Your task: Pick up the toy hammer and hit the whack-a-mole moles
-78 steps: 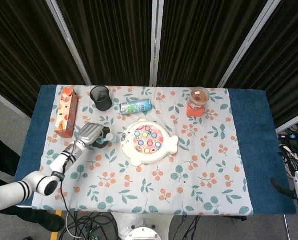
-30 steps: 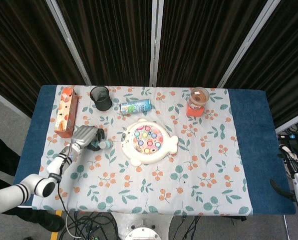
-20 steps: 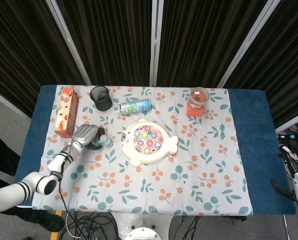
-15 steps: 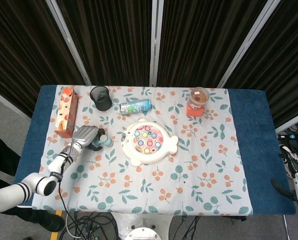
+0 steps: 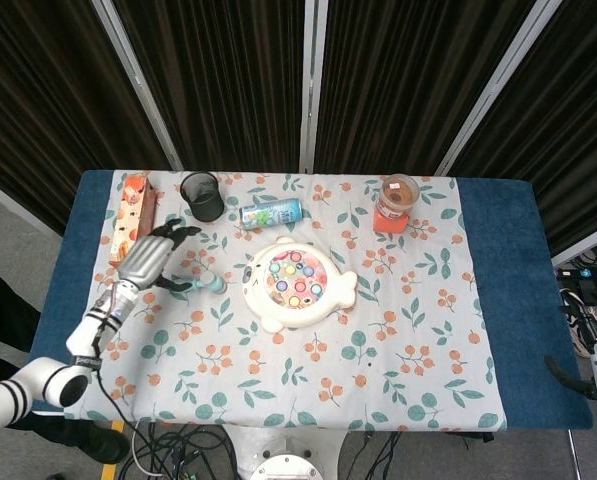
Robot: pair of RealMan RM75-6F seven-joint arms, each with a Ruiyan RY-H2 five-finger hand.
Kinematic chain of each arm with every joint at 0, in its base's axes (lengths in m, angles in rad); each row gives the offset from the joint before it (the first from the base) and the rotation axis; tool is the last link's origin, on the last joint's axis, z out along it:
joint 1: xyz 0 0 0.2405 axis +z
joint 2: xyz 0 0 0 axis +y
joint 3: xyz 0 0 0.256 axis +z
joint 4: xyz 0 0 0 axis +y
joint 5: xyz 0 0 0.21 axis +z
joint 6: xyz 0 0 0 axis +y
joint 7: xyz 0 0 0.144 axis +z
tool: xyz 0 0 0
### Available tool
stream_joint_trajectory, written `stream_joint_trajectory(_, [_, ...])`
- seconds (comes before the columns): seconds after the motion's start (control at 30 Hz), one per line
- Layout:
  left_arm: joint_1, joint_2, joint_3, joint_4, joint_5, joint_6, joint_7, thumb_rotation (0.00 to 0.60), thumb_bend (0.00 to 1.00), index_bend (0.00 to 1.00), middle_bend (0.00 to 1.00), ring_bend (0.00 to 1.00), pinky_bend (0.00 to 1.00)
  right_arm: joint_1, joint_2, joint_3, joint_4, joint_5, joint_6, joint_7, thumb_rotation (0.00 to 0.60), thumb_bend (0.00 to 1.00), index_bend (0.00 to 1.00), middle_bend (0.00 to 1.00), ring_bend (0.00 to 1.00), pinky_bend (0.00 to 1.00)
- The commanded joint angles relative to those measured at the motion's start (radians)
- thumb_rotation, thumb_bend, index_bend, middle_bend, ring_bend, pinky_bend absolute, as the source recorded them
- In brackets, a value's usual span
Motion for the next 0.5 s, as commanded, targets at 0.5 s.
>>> stream_joint_trajectory(0.5, [0.535,0.239,0.164,-0.251,0.02,0.604,0.219,0.6,0.11,0.17,0.18,0.02,0.07,0.054,-0.029,0.002,0.032,-0.056,-0.028,0.061,0.6,0.15,0.05,0.17,0.0,0.08])
